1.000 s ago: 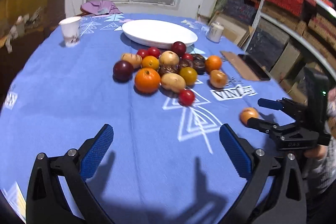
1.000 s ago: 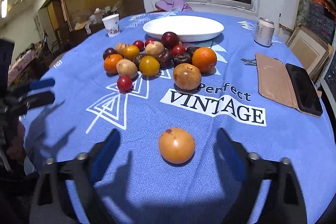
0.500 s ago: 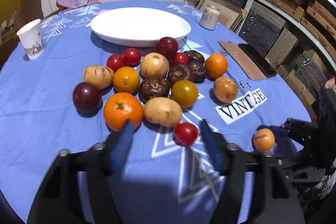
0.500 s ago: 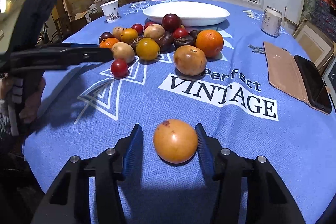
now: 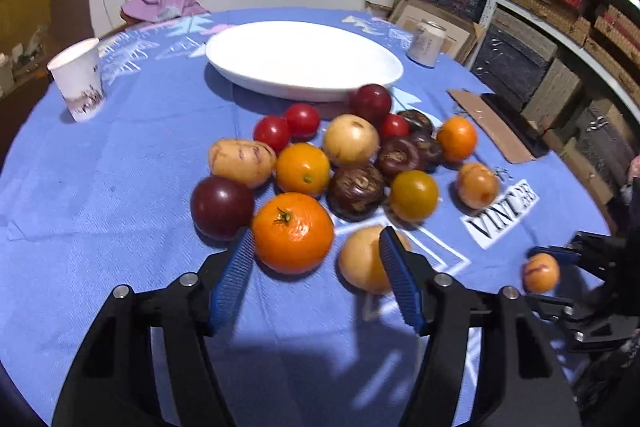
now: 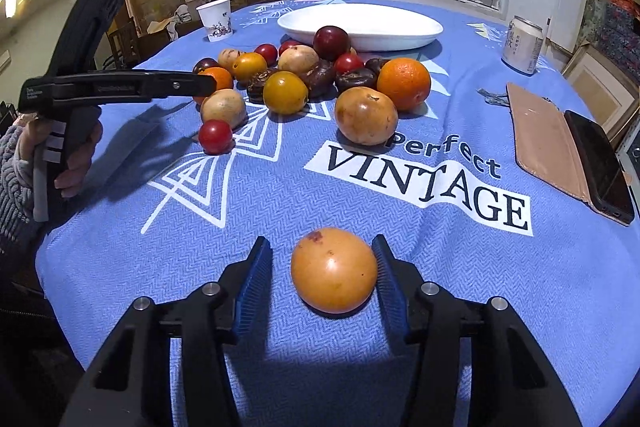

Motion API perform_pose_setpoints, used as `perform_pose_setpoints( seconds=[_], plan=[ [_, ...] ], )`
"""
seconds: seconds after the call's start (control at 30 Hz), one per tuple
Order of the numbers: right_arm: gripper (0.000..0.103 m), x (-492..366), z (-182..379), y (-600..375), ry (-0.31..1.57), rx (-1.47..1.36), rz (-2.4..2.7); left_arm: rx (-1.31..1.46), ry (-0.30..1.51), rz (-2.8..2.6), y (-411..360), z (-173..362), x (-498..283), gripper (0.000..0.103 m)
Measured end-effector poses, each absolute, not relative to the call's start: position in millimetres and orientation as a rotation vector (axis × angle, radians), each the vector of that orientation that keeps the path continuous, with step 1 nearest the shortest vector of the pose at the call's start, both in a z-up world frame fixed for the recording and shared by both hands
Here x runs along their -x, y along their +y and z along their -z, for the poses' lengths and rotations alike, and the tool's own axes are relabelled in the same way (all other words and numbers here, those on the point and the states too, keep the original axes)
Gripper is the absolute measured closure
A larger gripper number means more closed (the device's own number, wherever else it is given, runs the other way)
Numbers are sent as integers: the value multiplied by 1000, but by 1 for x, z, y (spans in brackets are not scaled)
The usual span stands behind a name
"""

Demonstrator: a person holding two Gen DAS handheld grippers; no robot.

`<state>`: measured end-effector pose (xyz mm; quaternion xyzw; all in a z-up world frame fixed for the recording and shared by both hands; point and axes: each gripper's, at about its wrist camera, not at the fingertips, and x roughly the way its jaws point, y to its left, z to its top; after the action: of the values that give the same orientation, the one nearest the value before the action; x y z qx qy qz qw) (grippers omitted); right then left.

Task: Organize fruits
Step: 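Close the left tool on the tangerine while the right tool holds the persimmon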

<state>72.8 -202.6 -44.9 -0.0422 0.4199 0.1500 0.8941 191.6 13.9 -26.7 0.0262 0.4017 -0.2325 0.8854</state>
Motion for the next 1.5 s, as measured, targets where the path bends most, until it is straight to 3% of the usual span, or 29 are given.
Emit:
perform_pose_setpoints(
  seconds=[0.17,0.27,0.37,0.4,0.8,0.9,0.93,1.0,1.07,1.13,1.17,1.27,1.37,1.4,1.5],
  plan=[
    [50,-73,45,-201,870,98,-304,-40,830,500,15,29,-198,36],
    [58,-72,45,-204,865,90,-289,2,861,523,25,32,-197,39],
    [63,-73,45,-208,862,76,-284,52,871,541,38,34,-196,53],
    [63,-73,45,-208,862,76,-283,55,878,525,39,35,-200,62],
    [64,-73,40,-221,856,-28,-292,5,791,516,32,26,-186,66],
    [64,-77,32,-227,842,-38,-284,10,734,521,35,10,-179,88],
    [64,-79,30,-227,844,-33,-282,-1,752,523,34,9,-181,88],
    [64,-82,30,-227,845,-33,-283,-25,777,517,33,11,-181,86],
    [64,-83,31,-226,853,-34,-295,-45,776,509,35,12,-176,72],
    [64,-83,33,-225,860,-38,-303,-37,808,506,38,18,-174,22],
    [64,-82,33,-224,861,-40,-305,-33,810,493,38,21,-172,18],
    [64,-82,37,-223,868,-48,-311,-60,819,486,33,30,-173,18],
    [64,-82,40,-222,876,-48,-313,-29,810,455,39,29,-185,41],
    [64,-81,40,-222,877,-50,-312,-29,816,440,42,30,-189,60],
    [64,-80,38,-226,873,-69,-310,19,841,454,53,33,-191,63]
  ],
)
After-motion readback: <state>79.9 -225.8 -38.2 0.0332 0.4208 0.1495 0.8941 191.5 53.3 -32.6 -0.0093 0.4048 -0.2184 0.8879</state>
